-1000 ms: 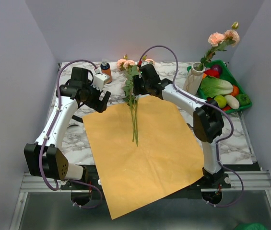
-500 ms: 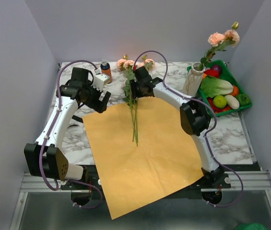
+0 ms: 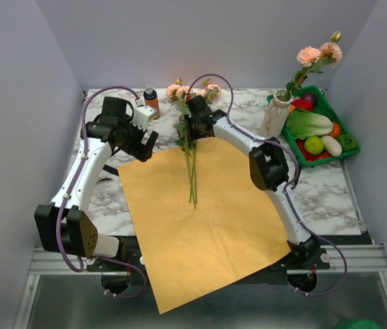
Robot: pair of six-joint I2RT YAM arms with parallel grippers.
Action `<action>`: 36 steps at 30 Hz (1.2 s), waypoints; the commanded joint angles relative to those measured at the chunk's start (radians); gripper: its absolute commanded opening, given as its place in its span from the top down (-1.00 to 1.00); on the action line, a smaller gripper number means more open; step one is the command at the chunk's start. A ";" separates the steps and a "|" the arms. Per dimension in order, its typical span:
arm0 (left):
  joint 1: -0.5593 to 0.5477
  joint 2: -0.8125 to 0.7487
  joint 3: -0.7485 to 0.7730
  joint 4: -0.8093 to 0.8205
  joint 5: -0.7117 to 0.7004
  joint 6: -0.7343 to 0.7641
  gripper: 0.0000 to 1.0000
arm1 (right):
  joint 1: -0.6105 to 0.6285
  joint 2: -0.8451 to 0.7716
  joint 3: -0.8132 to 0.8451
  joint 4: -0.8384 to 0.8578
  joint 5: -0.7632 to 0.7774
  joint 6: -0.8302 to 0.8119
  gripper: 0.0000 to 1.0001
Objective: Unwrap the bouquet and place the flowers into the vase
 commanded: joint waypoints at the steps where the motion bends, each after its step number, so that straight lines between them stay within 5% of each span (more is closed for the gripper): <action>1: 0.007 0.003 -0.011 0.010 -0.023 0.016 -0.97 | 0.002 0.037 0.047 -0.051 -0.030 -0.003 0.29; 7: 0.008 -0.005 -0.013 0.009 -0.028 0.019 -0.97 | 0.000 -0.021 0.013 -0.031 -0.013 0.003 0.73; 22: 0.008 -0.036 0.026 -0.019 -0.012 0.013 -0.97 | 0.000 -0.443 -0.190 0.058 0.128 -0.058 0.77; 30: 0.008 -0.060 0.023 -0.027 -0.016 0.015 -0.97 | -0.035 -0.718 -0.225 0.208 0.261 -0.182 0.99; 33: 0.008 -0.063 0.023 -0.025 -0.016 0.016 -0.97 | -0.046 -0.881 -0.313 0.407 0.292 -0.249 0.99; 36: 0.010 -0.065 0.024 -0.025 -0.017 0.016 -0.97 | -0.046 -1.053 -0.701 0.989 0.315 -0.384 0.99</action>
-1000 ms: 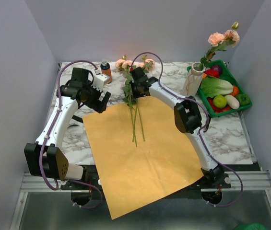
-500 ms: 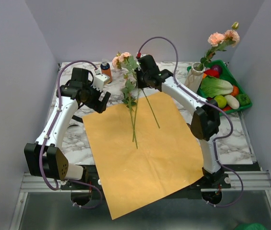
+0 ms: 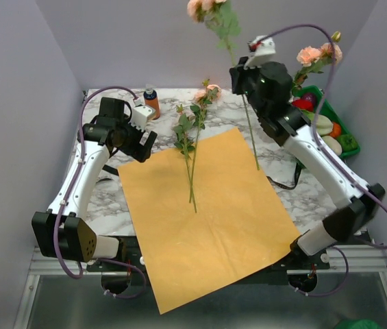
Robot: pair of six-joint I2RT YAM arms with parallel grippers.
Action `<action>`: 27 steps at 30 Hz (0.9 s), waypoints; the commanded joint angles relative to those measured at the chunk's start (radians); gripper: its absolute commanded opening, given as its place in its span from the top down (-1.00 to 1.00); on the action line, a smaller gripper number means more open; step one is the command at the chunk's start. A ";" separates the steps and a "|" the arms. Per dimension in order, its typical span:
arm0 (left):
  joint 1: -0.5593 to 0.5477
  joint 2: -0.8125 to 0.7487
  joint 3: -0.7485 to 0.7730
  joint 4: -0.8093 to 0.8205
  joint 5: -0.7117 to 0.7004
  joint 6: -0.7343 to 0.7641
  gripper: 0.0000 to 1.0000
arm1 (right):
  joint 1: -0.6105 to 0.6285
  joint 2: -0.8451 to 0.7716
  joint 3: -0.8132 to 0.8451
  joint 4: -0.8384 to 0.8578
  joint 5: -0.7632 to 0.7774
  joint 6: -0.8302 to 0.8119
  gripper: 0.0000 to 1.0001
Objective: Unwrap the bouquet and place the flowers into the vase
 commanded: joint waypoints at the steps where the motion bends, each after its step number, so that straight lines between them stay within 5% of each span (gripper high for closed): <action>1: 0.010 -0.022 0.027 -0.012 -0.003 0.009 -0.97 | -0.009 -0.267 -0.386 0.955 0.109 -0.227 0.99; 4: 0.010 -0.016 0.028 -0.010 -0.003 0.009 -0.97 | -0.030 -0.224 -0.471 1.255 0.177 -0.446 0.99; 10: 0.010 -0.005 0.028 -0.003 -0.005 0.009 -0.97 | -0.107 -0.104 -0.361 1.488 0.189 -0.671 0.99; 27: 0.025 0.142 0.156 -0.022 -0.008 0.031 -0.97 | -0.332 0.258 -0.026 1.717 0.175 -0.773 0.99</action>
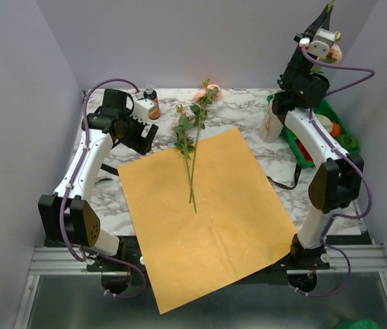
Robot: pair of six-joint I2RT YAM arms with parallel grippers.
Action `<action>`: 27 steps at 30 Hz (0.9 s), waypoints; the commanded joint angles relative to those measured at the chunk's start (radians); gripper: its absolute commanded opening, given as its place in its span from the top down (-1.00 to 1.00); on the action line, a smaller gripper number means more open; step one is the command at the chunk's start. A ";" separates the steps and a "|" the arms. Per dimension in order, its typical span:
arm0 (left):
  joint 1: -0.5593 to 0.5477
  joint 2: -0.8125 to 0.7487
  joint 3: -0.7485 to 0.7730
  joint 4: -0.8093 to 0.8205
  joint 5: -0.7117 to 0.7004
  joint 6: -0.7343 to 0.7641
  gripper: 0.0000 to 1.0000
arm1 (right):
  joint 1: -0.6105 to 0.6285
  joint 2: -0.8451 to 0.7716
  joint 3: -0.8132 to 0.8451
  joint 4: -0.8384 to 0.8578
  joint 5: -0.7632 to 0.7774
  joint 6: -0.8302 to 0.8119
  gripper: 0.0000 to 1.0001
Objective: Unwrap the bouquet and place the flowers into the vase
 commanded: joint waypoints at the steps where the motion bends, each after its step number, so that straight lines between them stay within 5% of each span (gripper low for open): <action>1: 0.019 0.047 0.079 -0.030 -0.003 0.027 -0.97 | -0.012 0.099 0.069 0.250 -0.016 -0.078 0.99; 10: 0.081 0.139 0.179 -0.095 0.061 0.045 -0.97 | -0.035 0.231 0.158 0.334 -0.096 -0.168 0.99; 27: 0.180 0.170 0.128 -0.090 0.095 0.048 -0.96 | -0.104 0.369 0.365 0.322 -0.110 -0.122 0.99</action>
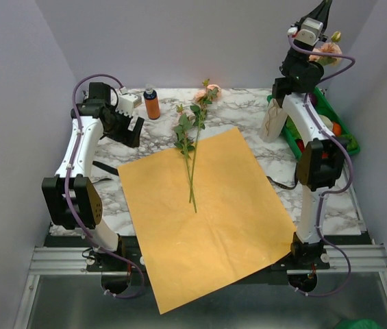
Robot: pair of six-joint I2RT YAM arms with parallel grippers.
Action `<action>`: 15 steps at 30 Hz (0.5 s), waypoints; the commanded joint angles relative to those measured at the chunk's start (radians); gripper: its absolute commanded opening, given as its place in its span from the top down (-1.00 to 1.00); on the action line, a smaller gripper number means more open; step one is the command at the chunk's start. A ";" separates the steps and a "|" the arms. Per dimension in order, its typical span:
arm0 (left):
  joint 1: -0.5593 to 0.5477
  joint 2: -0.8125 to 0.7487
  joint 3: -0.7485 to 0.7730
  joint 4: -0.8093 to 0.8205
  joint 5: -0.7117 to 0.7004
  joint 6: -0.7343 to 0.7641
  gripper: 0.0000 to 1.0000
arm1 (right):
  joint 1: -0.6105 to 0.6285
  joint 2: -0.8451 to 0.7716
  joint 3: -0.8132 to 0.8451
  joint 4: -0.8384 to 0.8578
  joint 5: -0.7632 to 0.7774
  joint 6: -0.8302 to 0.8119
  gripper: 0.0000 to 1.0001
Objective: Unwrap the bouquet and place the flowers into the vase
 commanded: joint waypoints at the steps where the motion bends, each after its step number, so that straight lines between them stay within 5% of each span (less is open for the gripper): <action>1: 0.037 0.008 -0.007 -0.019 0.033 0.017 -0.96 | -0.011 0.055 -0.002 0.326 -0.001 0.016 0.99; 15: 0.041 0.026 0.029 -0.062 0.048 0.023 -0.96 | -0.019 0.107 -0.085 0.385 0.052 0.033 0.99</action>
